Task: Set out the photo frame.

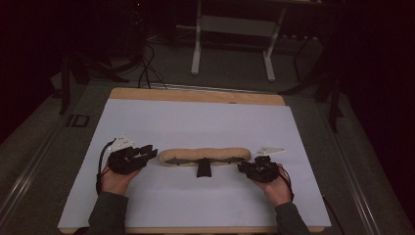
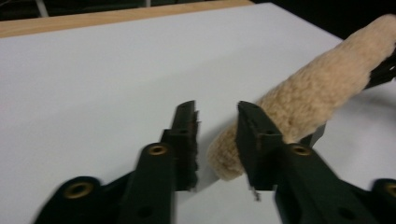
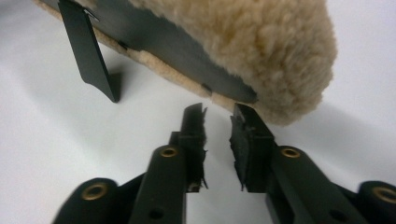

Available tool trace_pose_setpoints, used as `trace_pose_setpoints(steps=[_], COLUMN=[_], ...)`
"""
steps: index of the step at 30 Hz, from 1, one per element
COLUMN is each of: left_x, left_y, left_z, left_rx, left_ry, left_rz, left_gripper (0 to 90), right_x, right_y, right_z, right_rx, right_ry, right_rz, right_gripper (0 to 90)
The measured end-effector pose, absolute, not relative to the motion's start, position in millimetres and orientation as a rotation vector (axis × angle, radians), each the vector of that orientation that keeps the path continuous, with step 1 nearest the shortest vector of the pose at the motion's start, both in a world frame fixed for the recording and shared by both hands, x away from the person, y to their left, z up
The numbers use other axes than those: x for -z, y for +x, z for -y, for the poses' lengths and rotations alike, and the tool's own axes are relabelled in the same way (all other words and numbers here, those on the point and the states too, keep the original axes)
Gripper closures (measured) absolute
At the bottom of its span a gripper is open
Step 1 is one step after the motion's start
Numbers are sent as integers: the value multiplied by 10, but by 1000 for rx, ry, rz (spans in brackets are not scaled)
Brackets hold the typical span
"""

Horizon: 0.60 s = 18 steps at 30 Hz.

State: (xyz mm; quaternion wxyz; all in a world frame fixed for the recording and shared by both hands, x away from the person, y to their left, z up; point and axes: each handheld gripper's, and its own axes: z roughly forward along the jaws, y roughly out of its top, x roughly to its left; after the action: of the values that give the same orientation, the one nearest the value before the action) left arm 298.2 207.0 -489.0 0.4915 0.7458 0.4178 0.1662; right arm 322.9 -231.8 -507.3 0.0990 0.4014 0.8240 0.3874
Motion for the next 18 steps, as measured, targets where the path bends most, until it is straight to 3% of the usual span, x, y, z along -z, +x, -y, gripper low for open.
trace_pose_setpoints(steps=[4,7,18], left_x=[4896,4904,4953], left_y=[2981,2987,3002], left_z=[-2058,-2047,-1906], left_rx=[-436,-437,-440], left_ry=[1820,1820,1885], left_rz=[-1016,-1016,-997], left_gripper=[808,891,899], right_x=[5050,5043,5074], right_y=[3215,3207,3216], right_z=[2306,2287,2186], right_rx=[-1142,-1141,-1119], right_ry=[1177,1172,1205], right_rz=[-2397,-2376,-2353], right_gripper=[894,900,900])
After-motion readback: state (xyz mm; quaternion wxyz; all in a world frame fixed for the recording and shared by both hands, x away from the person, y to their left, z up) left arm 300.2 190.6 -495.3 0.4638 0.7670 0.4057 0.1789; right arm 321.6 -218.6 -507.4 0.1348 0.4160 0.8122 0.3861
